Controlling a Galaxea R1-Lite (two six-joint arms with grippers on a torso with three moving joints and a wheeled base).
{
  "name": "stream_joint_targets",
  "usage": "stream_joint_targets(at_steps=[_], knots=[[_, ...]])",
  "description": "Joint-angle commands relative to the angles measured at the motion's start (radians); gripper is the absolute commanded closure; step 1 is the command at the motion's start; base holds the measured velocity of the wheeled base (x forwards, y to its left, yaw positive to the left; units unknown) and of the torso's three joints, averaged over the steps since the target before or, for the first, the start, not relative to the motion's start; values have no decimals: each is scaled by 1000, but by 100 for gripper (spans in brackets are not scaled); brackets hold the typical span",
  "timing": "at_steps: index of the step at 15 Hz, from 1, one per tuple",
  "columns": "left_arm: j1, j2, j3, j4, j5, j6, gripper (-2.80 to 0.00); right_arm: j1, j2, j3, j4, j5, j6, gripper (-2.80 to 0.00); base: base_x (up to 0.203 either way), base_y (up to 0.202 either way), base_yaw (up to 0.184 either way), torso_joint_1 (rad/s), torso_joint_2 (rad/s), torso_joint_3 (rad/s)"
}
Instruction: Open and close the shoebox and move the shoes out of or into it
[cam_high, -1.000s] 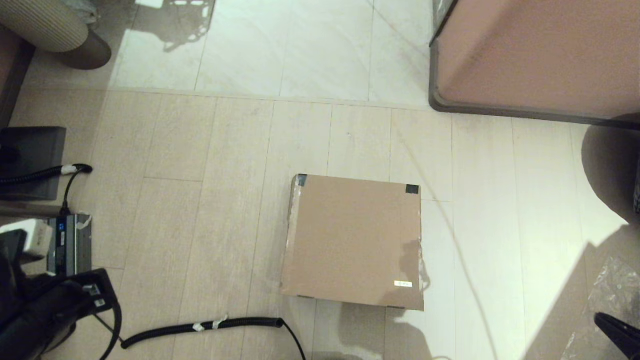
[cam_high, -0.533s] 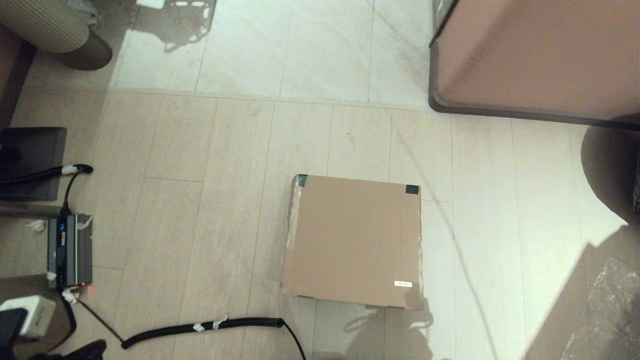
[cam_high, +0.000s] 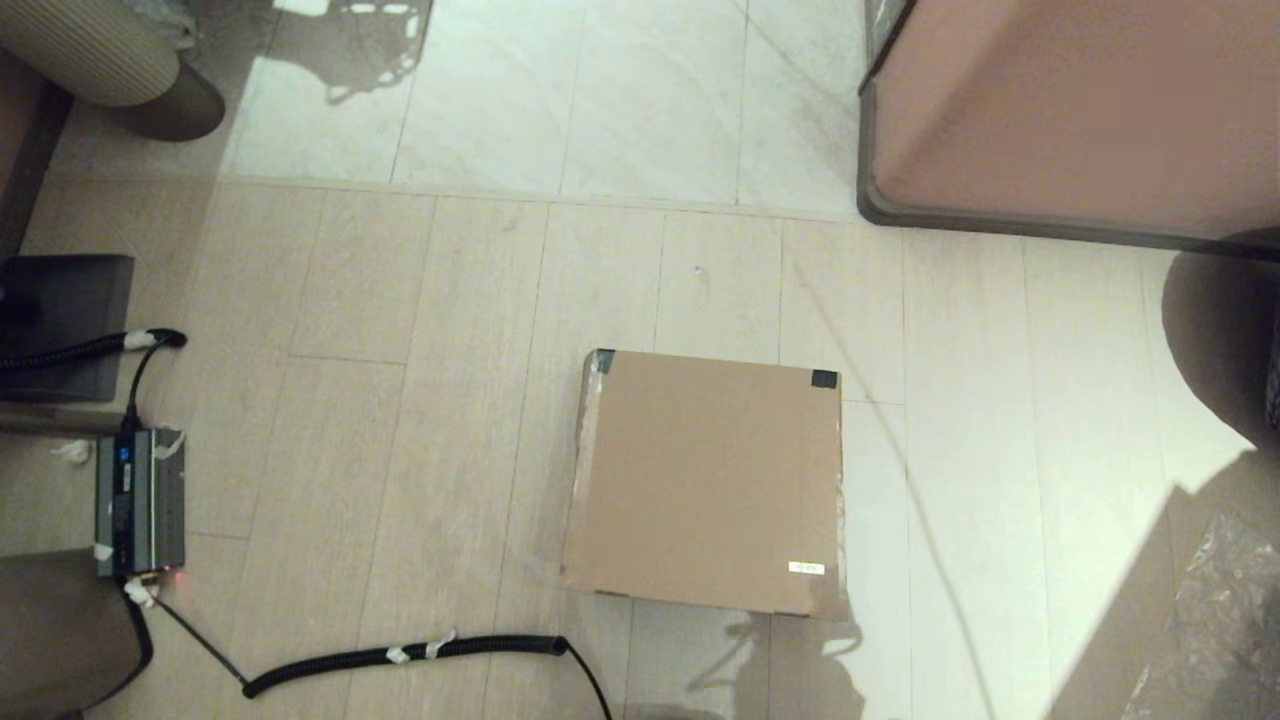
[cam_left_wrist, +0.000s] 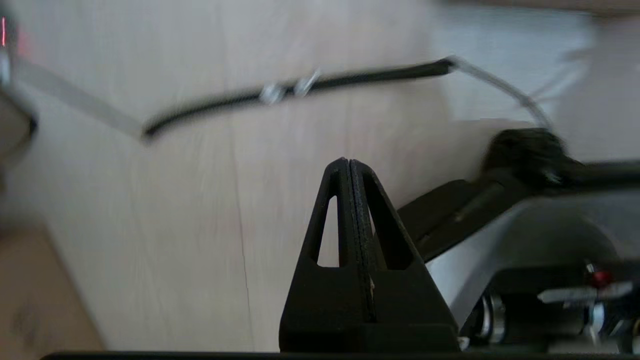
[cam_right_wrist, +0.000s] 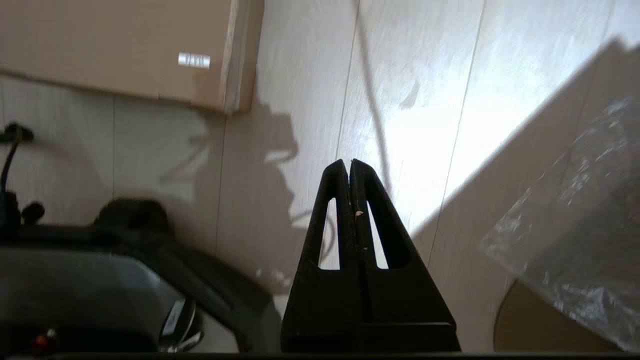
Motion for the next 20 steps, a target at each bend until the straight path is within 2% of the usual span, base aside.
stream_joint_targets(at_steps=[1,3,4,9,11,20], knots=[[1,-263,-6,72,-36,36,0,-6,-92,0,-1,0,-1,0,0,0,0,0,0,0],[88,-303,-14,155,-73,68,0,-8,-118,1,-2,1,1,0,0,0,0,0,0,0],[106,-311,-21,189,-80,74,0,-8,-118,2,-3,1,0,0,0,0,0,0,0,0],[70,-552,-26,204,-103,78,0,-8,-165,20,-50,-22,13,0,0,0,0,0,0,0],[63,-551,-25,203,-95,55,0,-8,-173,20,-50,-22,9,0,0,0,0,0,0,0],[63,-551,-29,214,-95,55,0,-8,-173,20,-50,-22,13,0,0,0,0,0,0,0]])
